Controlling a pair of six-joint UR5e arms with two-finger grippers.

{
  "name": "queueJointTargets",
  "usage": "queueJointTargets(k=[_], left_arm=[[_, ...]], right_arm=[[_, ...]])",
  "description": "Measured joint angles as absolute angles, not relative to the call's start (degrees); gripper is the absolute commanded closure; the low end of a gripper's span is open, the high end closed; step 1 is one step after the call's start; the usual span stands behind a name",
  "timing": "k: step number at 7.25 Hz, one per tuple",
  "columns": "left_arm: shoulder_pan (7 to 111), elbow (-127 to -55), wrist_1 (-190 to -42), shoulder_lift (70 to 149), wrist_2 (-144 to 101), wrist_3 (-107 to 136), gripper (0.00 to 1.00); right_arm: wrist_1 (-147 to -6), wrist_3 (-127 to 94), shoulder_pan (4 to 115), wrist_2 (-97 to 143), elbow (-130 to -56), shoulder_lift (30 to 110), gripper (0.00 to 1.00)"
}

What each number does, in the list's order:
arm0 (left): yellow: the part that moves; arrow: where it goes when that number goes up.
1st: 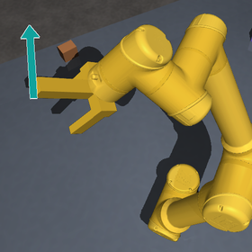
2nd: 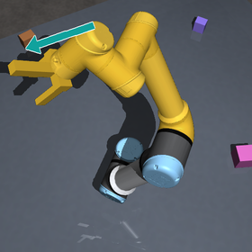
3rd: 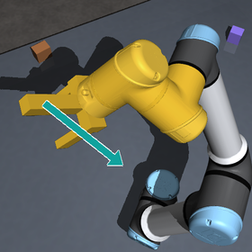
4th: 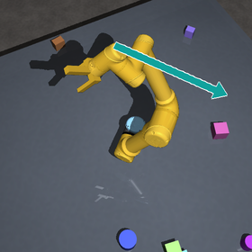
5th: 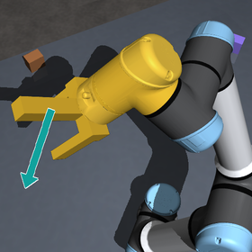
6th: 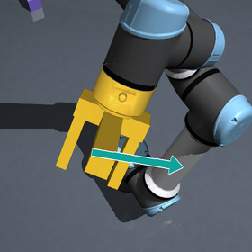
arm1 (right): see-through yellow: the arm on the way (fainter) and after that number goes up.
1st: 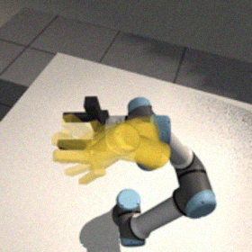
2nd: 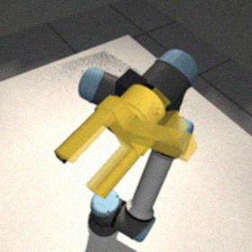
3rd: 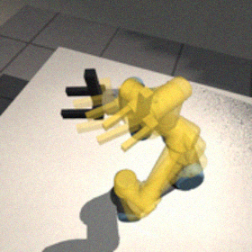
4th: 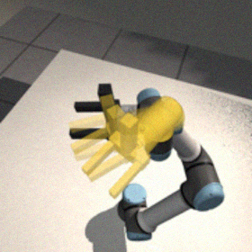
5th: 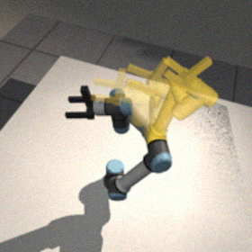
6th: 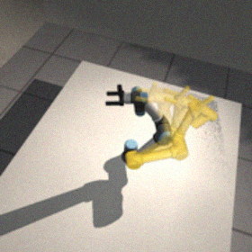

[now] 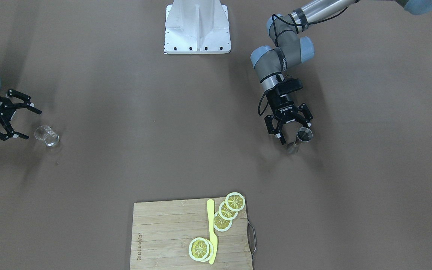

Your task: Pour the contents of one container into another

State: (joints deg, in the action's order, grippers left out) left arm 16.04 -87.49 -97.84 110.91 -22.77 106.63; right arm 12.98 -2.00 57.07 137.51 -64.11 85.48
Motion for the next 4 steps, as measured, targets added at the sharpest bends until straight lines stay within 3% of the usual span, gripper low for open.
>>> queueJointTargets(k=[4], left_arm=[[16.75,-86.01,-97.92,110.92,-21.18,107.91,0.11]], right_arm=[[13.00,-2.02,57.12,137.46,-60.96,82.51,0.05]])
